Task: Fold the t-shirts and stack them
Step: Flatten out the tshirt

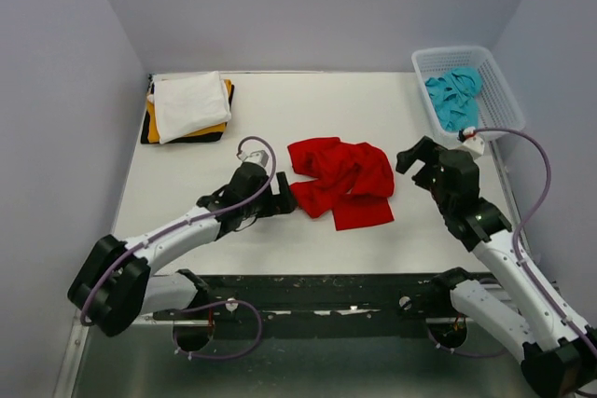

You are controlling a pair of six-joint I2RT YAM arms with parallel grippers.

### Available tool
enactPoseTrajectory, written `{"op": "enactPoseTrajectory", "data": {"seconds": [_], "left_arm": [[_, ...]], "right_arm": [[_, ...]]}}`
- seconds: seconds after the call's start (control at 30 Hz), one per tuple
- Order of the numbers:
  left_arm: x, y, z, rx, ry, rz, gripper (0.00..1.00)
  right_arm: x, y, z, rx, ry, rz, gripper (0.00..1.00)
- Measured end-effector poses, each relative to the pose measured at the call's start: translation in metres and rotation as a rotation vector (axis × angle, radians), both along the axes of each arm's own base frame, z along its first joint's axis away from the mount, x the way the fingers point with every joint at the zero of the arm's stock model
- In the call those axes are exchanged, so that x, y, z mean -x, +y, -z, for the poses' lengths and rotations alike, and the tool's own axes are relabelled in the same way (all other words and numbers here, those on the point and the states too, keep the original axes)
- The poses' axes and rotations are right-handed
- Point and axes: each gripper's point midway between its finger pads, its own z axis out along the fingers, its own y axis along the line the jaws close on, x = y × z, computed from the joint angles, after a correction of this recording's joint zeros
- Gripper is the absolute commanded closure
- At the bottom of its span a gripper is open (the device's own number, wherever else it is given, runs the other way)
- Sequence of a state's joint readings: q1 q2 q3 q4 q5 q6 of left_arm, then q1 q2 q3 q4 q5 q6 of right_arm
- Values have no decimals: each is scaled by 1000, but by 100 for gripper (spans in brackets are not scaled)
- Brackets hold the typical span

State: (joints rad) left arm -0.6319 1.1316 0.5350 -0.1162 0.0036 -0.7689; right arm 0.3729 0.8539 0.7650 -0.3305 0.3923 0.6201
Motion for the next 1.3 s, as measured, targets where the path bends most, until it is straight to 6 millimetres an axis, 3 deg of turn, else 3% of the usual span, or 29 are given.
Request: {"op": "enactPoseTrajectory", "data": {"seconds": [0.1, 0.2, 0.33, 0.4, 0.5, 0.63, 0.77, 1.07, 1.17, 1.27, 1.3], "left_arm": [[-15, -13, 4, -12, 9, 25, 8], [-28, -22, 14, -29, 36, 37, 17], [-37, -31, 33, -46, 91, 51, 31], [-45, -41, 35, -22, 94, 65, 51], [-55, -55, 41, 2, 109, 88, 100], [-58, -68, 49, 34, 137, 123, 100], [-53, -69, 46, 65, 127, 142, 100], [-30, -56, 33, 114, 92, 140, 100], [-28, -56, 34, 119, 99, 138, 100], [-28, -56, 34, 123, 100, 137, 100], [-28, -56, 34, 124, 99, 138, 100]], "right_arm": [[21, 2, 20, -45, 7, -34, 0], [34, 11, 37, -82, 36, -89, 0], [40, 23, 45, -113, 72, -155, 0], [41, 27, 51, -122, 96, -173, 0], [45, 32, 67, -133, 146, -193, 0], [51, 36, 94, -173, 200, -187, 0], [51, 44, 114, -258, 218, -173, 0], [21, 71, 126, -421, 187, -169, 13], [14, 77, 144, -439, 231, -163, 32], [11, 78, 160, -434, 274, -140, 68], [10, 77, 163, -433, 278, -128, 76]]}}
